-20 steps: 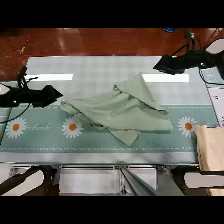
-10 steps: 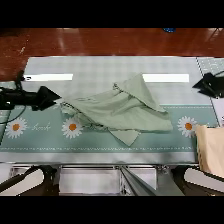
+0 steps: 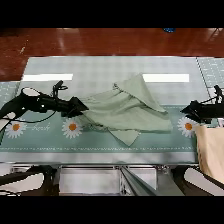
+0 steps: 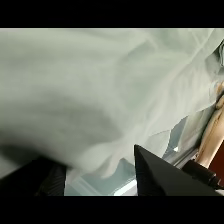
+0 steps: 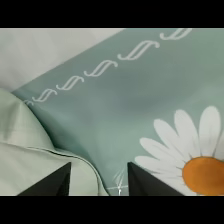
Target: Fold the shirts.
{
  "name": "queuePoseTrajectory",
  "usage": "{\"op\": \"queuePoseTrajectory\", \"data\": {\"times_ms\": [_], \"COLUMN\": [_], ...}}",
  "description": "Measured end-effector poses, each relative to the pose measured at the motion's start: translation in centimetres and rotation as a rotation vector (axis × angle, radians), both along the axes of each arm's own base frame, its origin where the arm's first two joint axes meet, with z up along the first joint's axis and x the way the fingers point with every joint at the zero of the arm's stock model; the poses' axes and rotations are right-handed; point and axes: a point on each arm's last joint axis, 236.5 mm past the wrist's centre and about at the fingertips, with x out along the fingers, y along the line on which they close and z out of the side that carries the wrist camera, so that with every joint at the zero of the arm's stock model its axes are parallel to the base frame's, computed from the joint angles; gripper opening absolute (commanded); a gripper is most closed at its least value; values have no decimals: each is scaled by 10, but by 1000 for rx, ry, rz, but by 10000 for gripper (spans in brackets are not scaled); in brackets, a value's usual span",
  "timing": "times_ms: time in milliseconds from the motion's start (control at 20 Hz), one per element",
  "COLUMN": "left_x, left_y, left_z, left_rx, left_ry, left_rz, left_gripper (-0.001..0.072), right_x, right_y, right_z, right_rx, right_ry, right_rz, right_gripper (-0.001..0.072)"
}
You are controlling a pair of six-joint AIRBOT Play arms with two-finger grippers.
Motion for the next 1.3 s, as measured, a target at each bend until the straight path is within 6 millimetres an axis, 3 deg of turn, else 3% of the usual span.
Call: {"op": "queuePoseTrajectory", "data": {"times_ms": [50,100,300,500,750,800,850,900,950,1050,1150,1300], "left_x": [1,2,11,26,36,36,37,37,38,40,50,80], "left_y": [-6,-12,-28,-37,-40,-40,-40,-40,-40,-38,-32,-16], "left_z": [-2,-3,4,24,35,36,37,37,37,42,60,121], "left_rx": [-7,-13,-32,-52,-57,-57,-58,-57,-58,-64,-78,-95], "left_ry": [7,11,-20,-78,-118,-122,-126,-127,-131,-136,-169,-290], "left_rz": [-11,-22,-72,-108,-123,-125,-126,-127,-128,-133,-134,-111], "left_gripper": [198,30,22,22,22,22,22,22,22,22,21,21], "right_x": [-2,-4,-24,-45,-46,-45,-39,-31,-19,8,41,99], "right_y": [1,1,7,23,54,66,75,82,92,116,128,131], "right_z": [-2,-3,-15,-30,-42,-45,-48,-50,-47,-23,16,122], "right_rx": [2,1,19,106,209,232,238,240,247,291,291,210], "right_ry": [4,8,95,199,245,252,243,223,181,84,-45,-334], "right_rz": [3,5,44,67,123,145,162,178,204,266,327,404], "right_gripper": [403,403,403,403,387,274,101,21,21,20,20,20]}}
